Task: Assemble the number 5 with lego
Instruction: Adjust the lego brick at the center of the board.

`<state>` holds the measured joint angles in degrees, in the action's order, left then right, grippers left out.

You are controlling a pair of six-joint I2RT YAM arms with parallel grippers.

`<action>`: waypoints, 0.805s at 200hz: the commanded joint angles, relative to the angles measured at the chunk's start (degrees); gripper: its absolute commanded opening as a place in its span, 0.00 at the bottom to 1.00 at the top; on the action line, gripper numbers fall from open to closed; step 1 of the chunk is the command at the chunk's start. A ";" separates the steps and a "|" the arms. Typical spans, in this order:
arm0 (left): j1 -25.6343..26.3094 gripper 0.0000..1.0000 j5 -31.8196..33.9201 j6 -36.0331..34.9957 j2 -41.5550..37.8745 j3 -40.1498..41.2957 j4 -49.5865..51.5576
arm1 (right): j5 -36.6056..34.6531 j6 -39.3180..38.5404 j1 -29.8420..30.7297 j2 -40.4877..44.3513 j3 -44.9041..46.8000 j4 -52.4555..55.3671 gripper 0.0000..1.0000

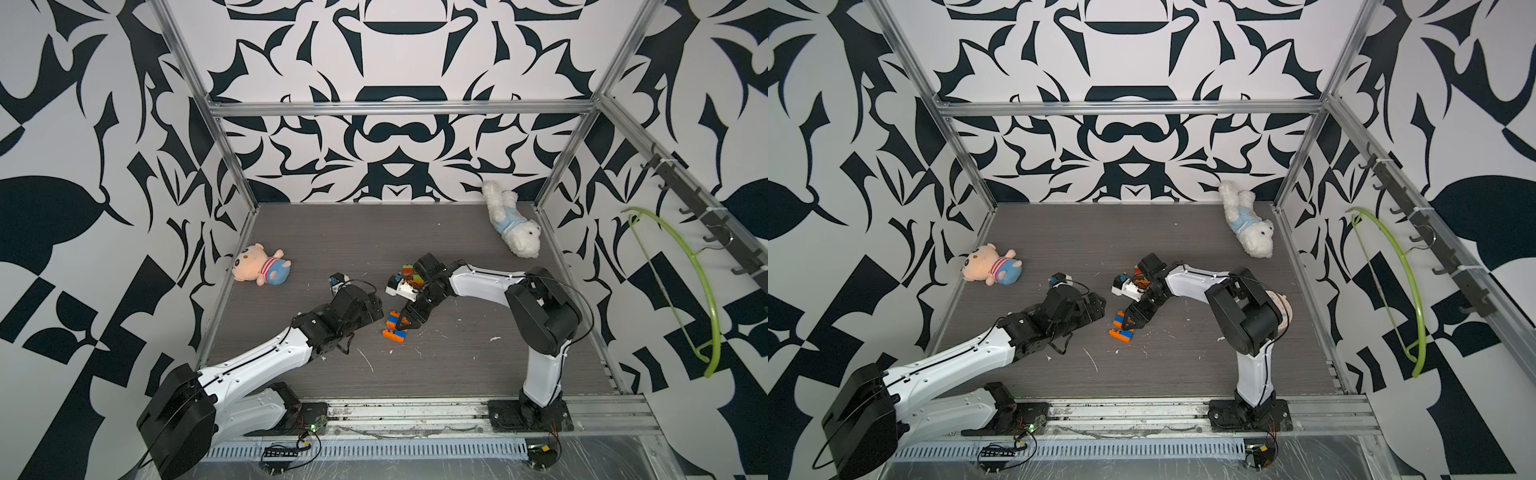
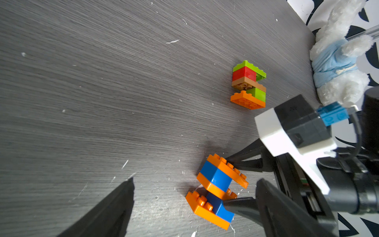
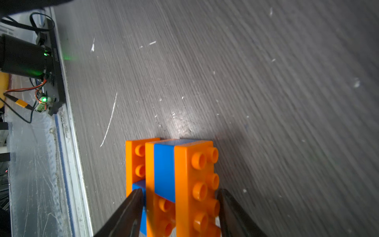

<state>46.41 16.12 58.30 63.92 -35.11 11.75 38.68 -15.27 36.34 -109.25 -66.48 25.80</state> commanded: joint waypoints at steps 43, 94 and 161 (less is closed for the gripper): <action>0.04 0.99 -0.38 -1.47 0.39 -1.10 -0.42 | -7.29 4.98 -0.62 6.96 -1.04 -0.72 0.65; -0.01 0.99 1.04 -4.46 -0.08 -1.88 0.03 | -25.17 7.91 -0.72 24.39 5.42 -5.12 0.66; 0.03 0.99 5.27 -10.52 -3.94 -1.93 -1.85 | -59.88 16.23 -1.43 45.37 18.73 -16.66 0.68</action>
<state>46.41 18.98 51.48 62.06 -35.66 11.42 -2.68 -4.51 35.35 -67.00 -51.46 14.79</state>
